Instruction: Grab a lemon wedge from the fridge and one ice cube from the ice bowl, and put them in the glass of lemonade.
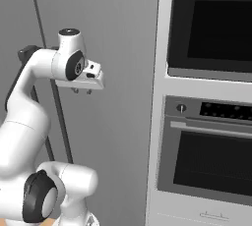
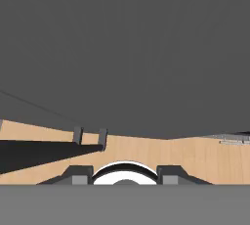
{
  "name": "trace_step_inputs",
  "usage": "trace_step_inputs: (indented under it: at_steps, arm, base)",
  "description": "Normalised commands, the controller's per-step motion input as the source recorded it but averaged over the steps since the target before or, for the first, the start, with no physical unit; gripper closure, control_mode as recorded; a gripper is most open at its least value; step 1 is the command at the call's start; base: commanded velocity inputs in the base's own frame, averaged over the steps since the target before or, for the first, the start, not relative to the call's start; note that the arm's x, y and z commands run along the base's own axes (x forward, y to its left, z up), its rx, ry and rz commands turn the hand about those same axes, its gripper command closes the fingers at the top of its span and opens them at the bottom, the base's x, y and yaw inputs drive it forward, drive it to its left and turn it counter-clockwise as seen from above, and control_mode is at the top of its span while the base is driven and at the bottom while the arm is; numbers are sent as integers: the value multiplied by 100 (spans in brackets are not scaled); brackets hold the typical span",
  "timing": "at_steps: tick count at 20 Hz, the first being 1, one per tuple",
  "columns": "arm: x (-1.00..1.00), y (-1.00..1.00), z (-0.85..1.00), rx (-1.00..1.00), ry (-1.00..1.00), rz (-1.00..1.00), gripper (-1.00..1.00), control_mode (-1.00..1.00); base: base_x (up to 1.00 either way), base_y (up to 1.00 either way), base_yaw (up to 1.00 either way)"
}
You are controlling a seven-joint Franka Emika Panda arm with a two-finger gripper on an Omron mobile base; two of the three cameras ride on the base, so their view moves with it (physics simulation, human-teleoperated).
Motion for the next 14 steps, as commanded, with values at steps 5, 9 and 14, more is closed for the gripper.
trace_step_inputs:
  at_steps: [5,9,14]
  arm:
    - [-9,26,0,-4,-2,0,-100,-100]
    - [-39,58,0,-12,-11,4,-100,-100]
    - [-17,4,0,-1,-8,0,-100,-100]
  base:
    - [0,0,0]
    - [0,0,0]
    - [0,0,0]
